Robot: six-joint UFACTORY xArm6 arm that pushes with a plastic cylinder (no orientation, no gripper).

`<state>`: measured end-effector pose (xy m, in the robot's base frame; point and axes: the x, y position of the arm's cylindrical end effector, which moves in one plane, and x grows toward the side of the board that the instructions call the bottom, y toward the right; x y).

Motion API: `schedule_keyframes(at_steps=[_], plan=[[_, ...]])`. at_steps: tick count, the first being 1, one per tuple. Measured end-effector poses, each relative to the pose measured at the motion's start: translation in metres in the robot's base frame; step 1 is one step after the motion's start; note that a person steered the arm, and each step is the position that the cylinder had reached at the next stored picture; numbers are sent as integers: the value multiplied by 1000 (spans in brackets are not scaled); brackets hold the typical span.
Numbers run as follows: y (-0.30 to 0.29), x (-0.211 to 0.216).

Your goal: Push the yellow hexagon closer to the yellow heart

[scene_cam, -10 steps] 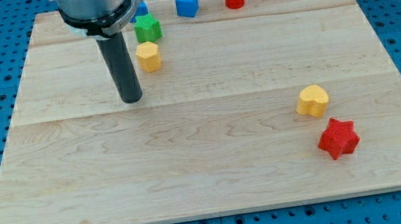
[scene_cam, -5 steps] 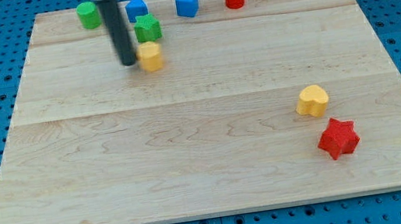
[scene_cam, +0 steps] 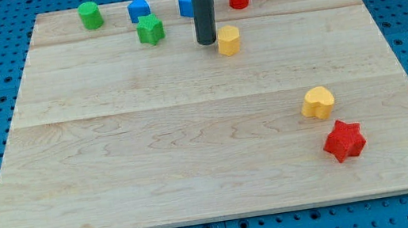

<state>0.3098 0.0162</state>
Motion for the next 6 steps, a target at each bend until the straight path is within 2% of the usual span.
schedule_keyframes(at_steps=[1, 2, 3, 5, 6], plan=[[26, 1], [66, 68], [93, 84], [104, 44], [132, 77]])
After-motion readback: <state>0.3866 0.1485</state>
